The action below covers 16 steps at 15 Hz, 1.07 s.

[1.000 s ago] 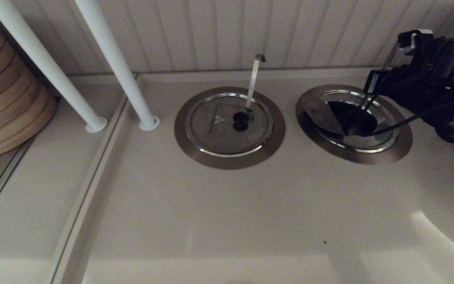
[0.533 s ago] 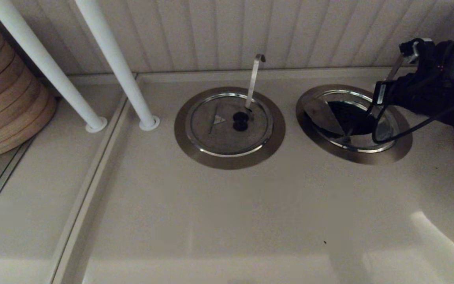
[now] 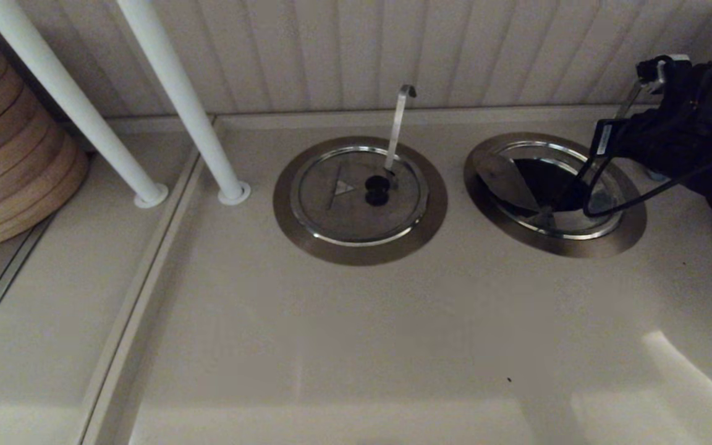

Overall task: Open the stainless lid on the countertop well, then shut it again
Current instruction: Stir with a spoon

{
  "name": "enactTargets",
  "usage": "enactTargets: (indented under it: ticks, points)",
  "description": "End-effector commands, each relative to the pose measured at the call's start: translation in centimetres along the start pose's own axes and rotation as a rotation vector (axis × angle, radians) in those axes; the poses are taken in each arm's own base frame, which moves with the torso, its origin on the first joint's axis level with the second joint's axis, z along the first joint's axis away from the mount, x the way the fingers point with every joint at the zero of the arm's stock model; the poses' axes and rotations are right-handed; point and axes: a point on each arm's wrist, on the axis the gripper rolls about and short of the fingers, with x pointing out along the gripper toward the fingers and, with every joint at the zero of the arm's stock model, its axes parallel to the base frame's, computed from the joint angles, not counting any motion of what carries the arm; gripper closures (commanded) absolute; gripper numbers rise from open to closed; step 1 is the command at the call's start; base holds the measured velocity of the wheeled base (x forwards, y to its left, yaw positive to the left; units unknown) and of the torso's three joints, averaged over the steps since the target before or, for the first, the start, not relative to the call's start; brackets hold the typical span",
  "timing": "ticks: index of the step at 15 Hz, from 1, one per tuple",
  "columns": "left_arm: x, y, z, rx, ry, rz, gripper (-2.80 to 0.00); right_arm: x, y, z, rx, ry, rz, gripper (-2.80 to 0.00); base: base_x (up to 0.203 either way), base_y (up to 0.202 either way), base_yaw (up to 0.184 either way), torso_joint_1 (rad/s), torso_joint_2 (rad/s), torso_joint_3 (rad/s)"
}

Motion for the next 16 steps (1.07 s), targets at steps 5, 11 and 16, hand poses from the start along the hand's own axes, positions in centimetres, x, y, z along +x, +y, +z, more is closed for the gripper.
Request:
enactTargets:
  ticks: [5, 11, 16]
  points:
    - [0.0, 0.0, 0.0, 0.0, 0.001, 0.001, 0.0, -0.6, 1.8, 0.3, 0.109, 0.035, 0.111, 0.0, 0.0, 0.0, 0.0, 0.0, 0.0, 0.0]
    - [0.0, 0.0, 0.0, 0.0, 0.001, 0.001, 0.0, -1.9, 0.6, 0.7, 0.074, 0.13, 0.132, 0.0, 0.0, 0.0, 0.0, 0.0, 0.0, 0.0]
    - [0.0, 0.0, 0.0, 0.0, 0.002, 0.001, 0.0, -1.1, -1.1, -0.3, 0.006, 0.183, 0.11, 0.0, 0.0, 0.0, 0.0, 0.0, 0.0, 0.0]
